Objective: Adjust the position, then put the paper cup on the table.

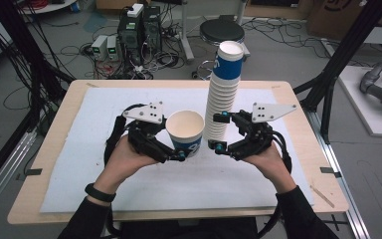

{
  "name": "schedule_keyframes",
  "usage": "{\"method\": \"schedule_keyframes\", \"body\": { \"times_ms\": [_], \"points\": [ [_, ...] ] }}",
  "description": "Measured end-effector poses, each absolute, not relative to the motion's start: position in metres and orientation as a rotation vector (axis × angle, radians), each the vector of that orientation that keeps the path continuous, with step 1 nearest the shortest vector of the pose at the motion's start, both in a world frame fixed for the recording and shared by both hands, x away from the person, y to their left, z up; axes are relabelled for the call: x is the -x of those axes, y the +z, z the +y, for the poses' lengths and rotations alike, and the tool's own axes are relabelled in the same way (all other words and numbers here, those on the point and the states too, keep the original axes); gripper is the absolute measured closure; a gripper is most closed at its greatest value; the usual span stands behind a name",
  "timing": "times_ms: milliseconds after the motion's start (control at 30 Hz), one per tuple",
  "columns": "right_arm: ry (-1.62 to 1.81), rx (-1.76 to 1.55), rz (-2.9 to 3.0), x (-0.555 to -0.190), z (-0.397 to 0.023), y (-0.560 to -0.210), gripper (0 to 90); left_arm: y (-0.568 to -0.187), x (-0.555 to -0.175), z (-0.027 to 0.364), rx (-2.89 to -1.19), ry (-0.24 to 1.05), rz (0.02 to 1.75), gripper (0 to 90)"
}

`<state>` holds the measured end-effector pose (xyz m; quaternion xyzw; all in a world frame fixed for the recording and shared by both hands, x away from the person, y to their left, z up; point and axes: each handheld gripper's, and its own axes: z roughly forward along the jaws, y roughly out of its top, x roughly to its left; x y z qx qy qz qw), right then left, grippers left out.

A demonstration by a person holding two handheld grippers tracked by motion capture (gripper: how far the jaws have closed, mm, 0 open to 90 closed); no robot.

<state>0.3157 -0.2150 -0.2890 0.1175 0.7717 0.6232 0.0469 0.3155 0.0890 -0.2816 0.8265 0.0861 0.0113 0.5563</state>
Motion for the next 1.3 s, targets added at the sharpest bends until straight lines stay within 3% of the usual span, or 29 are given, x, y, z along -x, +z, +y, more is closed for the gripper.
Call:
{"method": "schedule_keyframes", "body": {
  "times_ms": [1300],
  "points": [
    [1.805,-0.385,2.316,-0.317,-0.232,-0.286,16.0,-0.268,-0.313,0.106,-1.936,0.105,0.252,26.9]
  ]
}}
